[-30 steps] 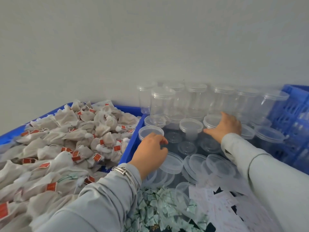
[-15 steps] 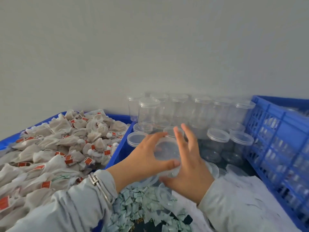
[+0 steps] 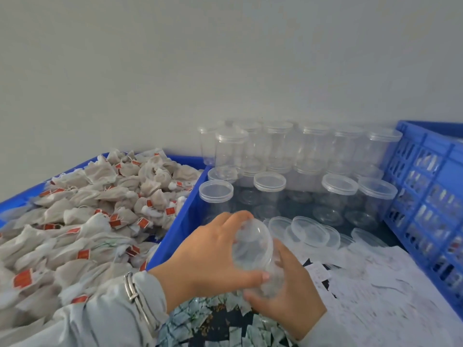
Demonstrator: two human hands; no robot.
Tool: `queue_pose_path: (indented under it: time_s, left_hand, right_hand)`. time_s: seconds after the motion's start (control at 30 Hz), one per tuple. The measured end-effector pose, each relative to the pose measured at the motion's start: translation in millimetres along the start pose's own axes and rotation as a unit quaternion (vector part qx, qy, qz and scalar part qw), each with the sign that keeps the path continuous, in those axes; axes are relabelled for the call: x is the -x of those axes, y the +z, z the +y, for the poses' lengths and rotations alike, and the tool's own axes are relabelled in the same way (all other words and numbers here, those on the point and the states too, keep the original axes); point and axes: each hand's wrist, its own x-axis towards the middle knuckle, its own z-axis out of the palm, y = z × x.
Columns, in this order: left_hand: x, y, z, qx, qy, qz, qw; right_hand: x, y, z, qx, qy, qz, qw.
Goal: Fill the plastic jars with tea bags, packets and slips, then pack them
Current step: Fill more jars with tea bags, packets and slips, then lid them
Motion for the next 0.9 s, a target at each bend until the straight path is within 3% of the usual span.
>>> queue_pose_path:
  time_s: [0.3, 0.4, 0.47, 0.6, 0.9]
  left_hand:
    - [-4.8, 8.2, 7.1, -0.003, -0.024, -0.010, 1.000]
    - [-9.7, 14.7, 10.0, 0.049, -0.094, 0.018, 0.994]
    - [-14.5, 17.0, 10.5, 0.118, -0.162, 0.026, 0.979]
    - [-16.8, 15.4, 13.2, 0.256, -0.247, -0.022, 0.934]
    - [-16.1, 11.9, 6.4, 0.430, -0.315, -0.127, 0.836]
  right_hand:
    - [8.9, -0.2, 9.6, 0.039, 0.038, 0.037, 0.998]
    - [7.1, 7.1, 9.5, 0.114, -0.018, 0.153, 0.981]
    - [3.3, 11.5, 7.9, 0.169, -0.074, 0.236, 0.954]
    - [-1.2, 7.8, 14.9, 0.248, -0.149, 0.298, 0.910]
    - [2.1, 3.3, 20.4, 0.353, -0.182, 0.327, 0.857]
